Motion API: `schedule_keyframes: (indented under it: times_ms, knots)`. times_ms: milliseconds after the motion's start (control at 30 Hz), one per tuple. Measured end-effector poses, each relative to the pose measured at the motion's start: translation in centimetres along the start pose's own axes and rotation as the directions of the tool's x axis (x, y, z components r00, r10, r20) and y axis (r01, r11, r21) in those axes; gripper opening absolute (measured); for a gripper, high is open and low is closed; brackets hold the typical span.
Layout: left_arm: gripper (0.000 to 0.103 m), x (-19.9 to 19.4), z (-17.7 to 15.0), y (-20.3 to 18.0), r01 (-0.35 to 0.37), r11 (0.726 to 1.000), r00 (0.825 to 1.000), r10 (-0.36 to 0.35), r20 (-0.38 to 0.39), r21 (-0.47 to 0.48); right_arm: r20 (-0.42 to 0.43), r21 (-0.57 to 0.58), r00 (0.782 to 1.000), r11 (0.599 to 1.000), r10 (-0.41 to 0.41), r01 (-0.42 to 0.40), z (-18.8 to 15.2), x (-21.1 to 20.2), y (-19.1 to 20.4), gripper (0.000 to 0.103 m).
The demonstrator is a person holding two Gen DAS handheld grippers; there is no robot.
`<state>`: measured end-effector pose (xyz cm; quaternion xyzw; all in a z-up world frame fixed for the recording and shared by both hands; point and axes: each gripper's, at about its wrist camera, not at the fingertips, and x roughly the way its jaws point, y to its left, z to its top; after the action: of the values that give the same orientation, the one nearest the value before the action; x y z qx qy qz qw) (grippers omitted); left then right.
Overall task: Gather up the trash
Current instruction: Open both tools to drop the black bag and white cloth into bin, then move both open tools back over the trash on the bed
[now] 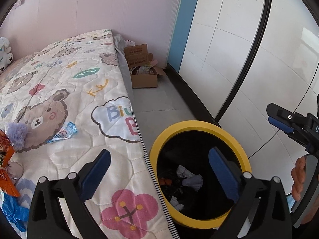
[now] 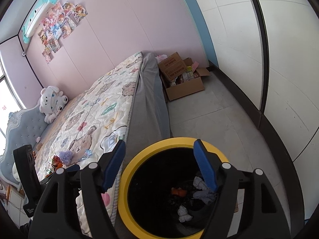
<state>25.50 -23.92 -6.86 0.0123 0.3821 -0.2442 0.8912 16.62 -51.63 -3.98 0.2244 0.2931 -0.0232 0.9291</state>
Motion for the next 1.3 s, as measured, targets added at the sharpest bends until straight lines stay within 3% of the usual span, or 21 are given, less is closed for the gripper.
schedule_keyframes:
  times_ms: [700, 1300]
  knots:
    - [0.095, -5.8, -0.4, 9.3, -0.155, 0.983, 0.985, 0.161, 0.06, -0.099, -0.02, -0.117, 0.995, 0.988, 0.102, -0.104, -0.9, -1.1, 8.4, 0.074]
    - [0.095, -10.4, -2.1, 19.3, -0.311, 0.922, 0.942, 0.331, 0.055, -0.23, -0.088, -0.232, 0.971, 0.943, 0.222, -0.237, -2.9, 0.2, 18.2, 0.074]
